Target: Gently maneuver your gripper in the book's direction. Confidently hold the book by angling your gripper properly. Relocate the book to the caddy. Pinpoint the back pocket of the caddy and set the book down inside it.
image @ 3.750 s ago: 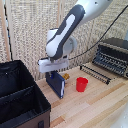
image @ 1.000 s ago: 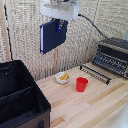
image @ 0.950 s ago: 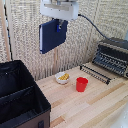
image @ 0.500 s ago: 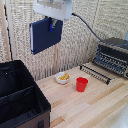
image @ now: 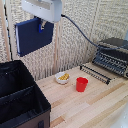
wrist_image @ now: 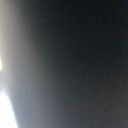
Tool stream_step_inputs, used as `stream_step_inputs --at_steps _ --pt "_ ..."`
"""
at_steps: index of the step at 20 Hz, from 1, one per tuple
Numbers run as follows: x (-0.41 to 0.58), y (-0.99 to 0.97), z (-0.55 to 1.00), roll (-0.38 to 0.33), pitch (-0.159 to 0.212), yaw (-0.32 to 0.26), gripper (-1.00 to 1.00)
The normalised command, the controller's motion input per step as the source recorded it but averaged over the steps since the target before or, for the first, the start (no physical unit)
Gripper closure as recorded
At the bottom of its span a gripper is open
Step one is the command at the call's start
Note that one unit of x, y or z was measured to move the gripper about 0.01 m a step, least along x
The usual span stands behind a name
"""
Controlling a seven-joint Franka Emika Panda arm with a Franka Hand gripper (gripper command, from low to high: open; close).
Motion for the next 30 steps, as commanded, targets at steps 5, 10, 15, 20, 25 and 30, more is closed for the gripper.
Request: stream_step_inputs --at_steps 5,10,15,20,25,30 --pt "0.119 0.81 0.39 0.000 0.009 -0.077 1.00" --pt "0.195 0.84 0.33 0.000 0.014 -0.073 1.00" --pt "0.278 0.85 0.27 0.000 0.022 -0.064 1.00" --pt "0.530 0.71 0.17 -0.004 0.053 -0.037 1.00" --pt "0.650 0.53 0.08 -0.031 0.132 -0.004 1.00" --pt "0.530 0.46 0.00 -0.014 0.113 -0.065 1.00"
